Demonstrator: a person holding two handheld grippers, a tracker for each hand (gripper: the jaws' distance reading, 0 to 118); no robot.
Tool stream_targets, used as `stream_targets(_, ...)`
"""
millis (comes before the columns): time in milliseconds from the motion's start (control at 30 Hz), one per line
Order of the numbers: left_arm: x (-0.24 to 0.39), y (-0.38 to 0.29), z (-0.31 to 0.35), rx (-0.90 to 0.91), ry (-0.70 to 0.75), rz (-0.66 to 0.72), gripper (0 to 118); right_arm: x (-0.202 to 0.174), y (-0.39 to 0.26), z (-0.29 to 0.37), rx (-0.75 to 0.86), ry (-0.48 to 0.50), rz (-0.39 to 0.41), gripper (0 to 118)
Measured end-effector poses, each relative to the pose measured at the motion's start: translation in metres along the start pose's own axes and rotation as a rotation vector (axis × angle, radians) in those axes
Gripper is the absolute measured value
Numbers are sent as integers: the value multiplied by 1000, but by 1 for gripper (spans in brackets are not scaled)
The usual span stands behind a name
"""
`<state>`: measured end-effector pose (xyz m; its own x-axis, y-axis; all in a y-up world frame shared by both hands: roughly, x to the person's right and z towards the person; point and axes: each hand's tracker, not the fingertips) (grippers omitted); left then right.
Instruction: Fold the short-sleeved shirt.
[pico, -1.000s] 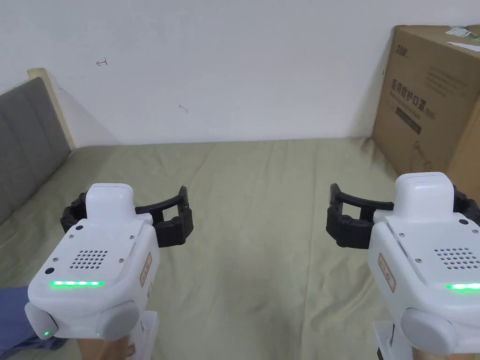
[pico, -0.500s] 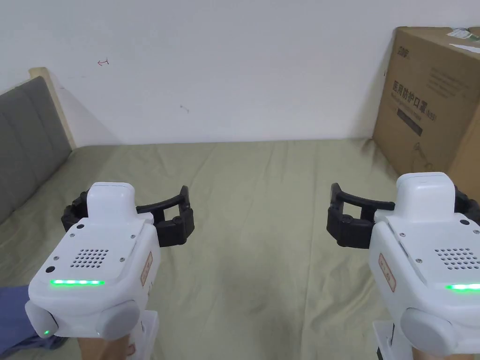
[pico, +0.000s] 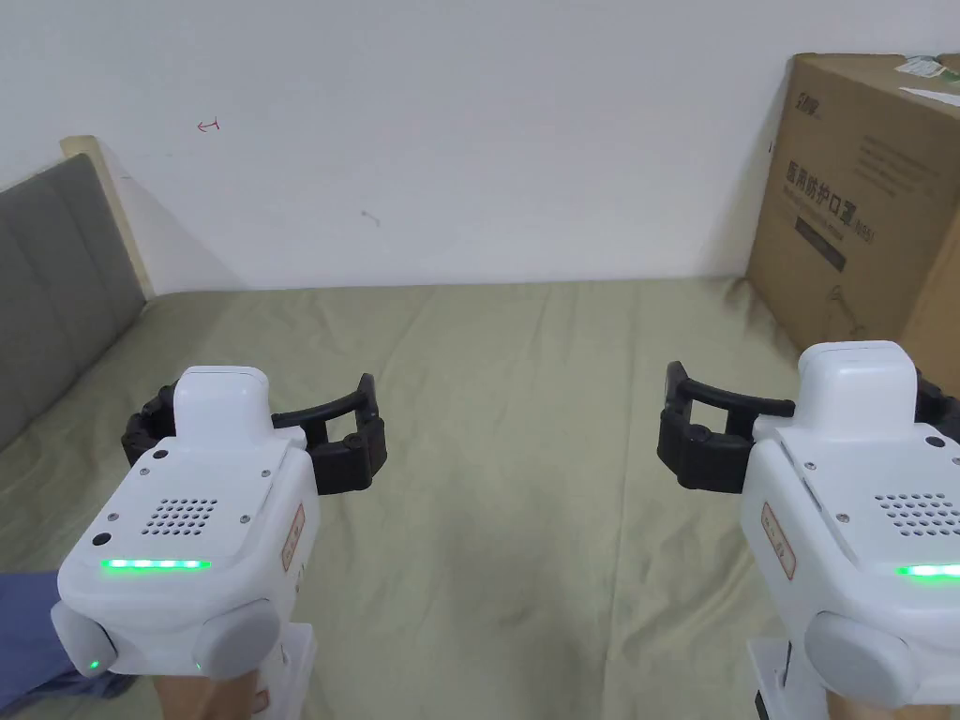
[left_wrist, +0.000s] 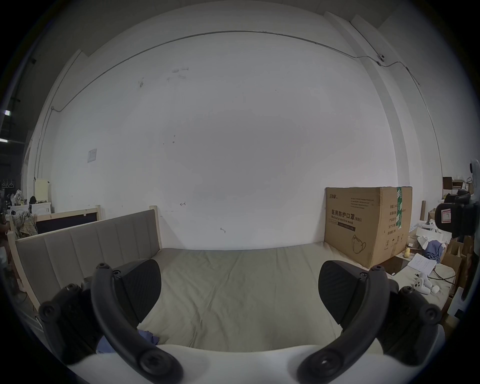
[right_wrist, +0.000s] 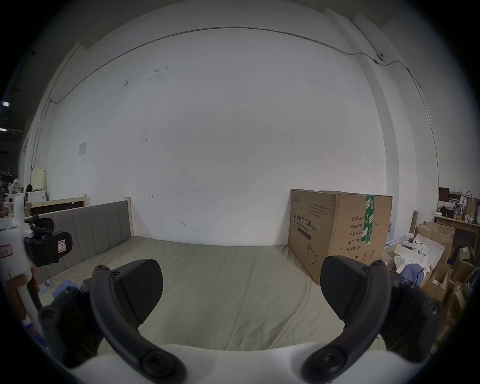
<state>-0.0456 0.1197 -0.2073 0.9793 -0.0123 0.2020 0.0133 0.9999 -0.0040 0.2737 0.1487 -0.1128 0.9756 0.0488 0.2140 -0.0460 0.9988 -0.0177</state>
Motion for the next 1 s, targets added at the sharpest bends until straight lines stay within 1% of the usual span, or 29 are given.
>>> stream_targets(567, -1, 1, 1, 1, 1, -3, 118, 1, 1, 1, -1, 6, -4, 118)
stream_targets(600, -1, 1, 1, 0, 0, -3, 118, 0, 2, 0, -8, 0, -4, 118)
stream_targets(667, -2, 2, 1, -1, 0, -4, 118, -3, 4, -3, -56, -50, -12, 118)
stream_targets(733, -2, 2, 2, 0, 0, -4, 118, -5, 5, -6, -96, -115, -53, 118)
stream_targets(800, -3, 4, 2, 2, 0, -3, 118, -6, 6, -8, -173, -189, -133, 118)
stream_targets(833, -3, 4, 2, 4, 0, -3, 118, -5, 8, -11, -215, -204, -159, 118)
stream_targets(933, -5, 5, 3, 8, 0, 0, 118, 0, 15, -20, -414, -205, -261, 118)
stream_targets(1000, -5, 5, 2, 10, -1, 3, 118, 1, 18, -28, -550, -227, -299, 118)
